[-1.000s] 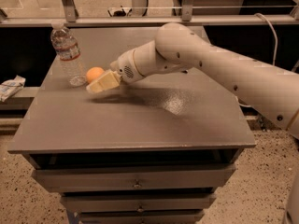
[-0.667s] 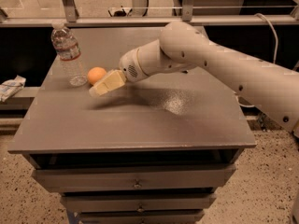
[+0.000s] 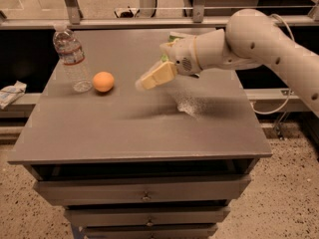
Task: Move orange near water bottle
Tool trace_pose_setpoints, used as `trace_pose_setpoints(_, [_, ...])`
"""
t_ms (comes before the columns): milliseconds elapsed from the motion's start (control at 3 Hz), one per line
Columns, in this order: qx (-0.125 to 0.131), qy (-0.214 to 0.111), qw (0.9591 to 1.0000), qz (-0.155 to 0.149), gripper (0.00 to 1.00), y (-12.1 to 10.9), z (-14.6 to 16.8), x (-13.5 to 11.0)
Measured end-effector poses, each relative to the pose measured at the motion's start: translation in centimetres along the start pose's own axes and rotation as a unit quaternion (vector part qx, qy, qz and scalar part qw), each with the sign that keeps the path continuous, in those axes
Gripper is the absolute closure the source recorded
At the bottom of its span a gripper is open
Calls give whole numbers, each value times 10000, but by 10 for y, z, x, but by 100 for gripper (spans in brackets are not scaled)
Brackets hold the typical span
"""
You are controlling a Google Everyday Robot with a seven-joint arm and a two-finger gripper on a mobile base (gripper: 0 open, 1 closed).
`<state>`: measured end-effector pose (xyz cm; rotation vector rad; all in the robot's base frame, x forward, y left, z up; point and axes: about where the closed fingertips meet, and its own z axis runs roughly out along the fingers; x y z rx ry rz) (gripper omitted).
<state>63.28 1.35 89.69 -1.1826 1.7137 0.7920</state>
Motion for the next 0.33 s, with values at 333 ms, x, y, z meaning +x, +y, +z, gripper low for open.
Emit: trace_pose_setpoints(333, [13,67,9999,-79,0,2,5,3])
